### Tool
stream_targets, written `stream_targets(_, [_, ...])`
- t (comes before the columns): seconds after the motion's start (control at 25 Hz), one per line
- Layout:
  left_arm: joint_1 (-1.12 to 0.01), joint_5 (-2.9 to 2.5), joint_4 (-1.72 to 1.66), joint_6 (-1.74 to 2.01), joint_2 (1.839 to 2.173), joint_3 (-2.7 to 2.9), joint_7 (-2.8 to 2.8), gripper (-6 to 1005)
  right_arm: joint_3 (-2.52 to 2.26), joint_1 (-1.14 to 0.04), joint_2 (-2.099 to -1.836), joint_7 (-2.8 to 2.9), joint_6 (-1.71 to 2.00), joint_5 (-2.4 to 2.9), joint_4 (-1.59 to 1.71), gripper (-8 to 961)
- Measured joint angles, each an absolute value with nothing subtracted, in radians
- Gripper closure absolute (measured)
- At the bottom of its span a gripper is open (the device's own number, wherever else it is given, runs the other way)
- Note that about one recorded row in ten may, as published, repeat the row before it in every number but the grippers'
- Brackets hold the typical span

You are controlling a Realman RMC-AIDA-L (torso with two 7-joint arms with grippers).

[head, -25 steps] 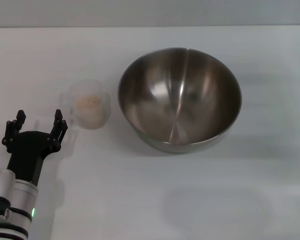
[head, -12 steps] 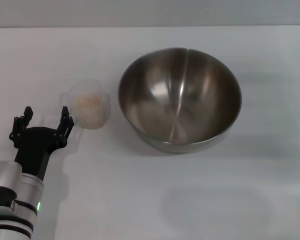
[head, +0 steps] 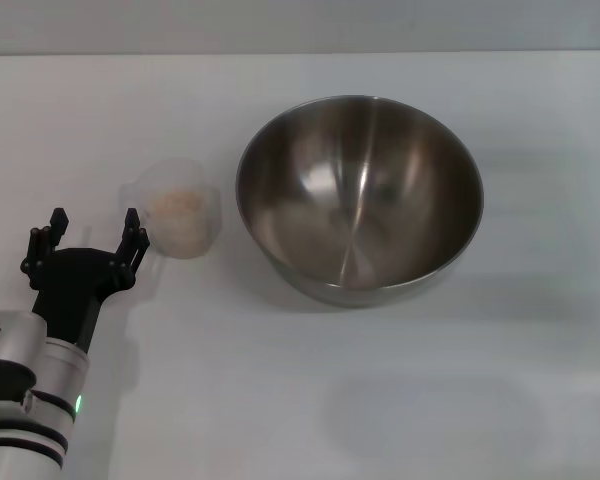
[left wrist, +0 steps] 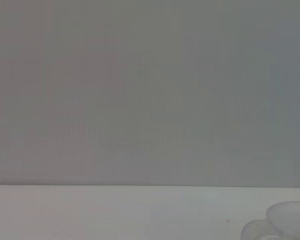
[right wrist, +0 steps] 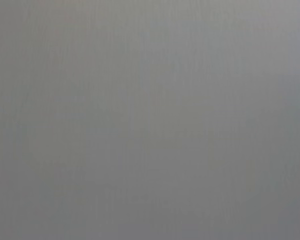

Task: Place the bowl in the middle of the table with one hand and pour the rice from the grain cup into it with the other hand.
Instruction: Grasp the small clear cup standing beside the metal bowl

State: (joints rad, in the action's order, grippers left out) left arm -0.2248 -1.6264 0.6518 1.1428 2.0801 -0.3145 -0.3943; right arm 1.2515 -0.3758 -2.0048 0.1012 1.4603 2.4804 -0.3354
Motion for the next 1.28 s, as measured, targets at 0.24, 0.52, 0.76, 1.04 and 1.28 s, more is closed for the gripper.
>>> stream_targets(0.24, [-0.236,-1.612,0.649,1.133,2.080,-0.315,-0.394,233,1.250,-0.374,-2.005,0.101,1.466,2.480,-0.335,466])
stream_targets(0.52, [-0.245,-1.609,0.641,1.132,2.080,-0.316,-0.394,243,1.252,-0.372,-2.006,0.101,1.467,2.480,-0.333,466])
stream_targets(0.76, [-0.259,-1.599,0.636,1.121,2.080,-0.316,-0.392,252,1.253,-0.373,-2.008,0.101,1.467,2.480,-0.334,466])
stream_targets(1.04, [-0.272,-1.588,0.625,1.116,2.080,-0.318,-0.390,262,1.255,-0.372,-2.008,0.101,1.475,2.480,-0.335,466])
stream_targets(1.28, [-0.284,-1.583,0.615,1.107,2.080,-0.320,-0.387,270,1.256,-0.369,-2.008,0.101,1.479,2.480,-0.336,465])
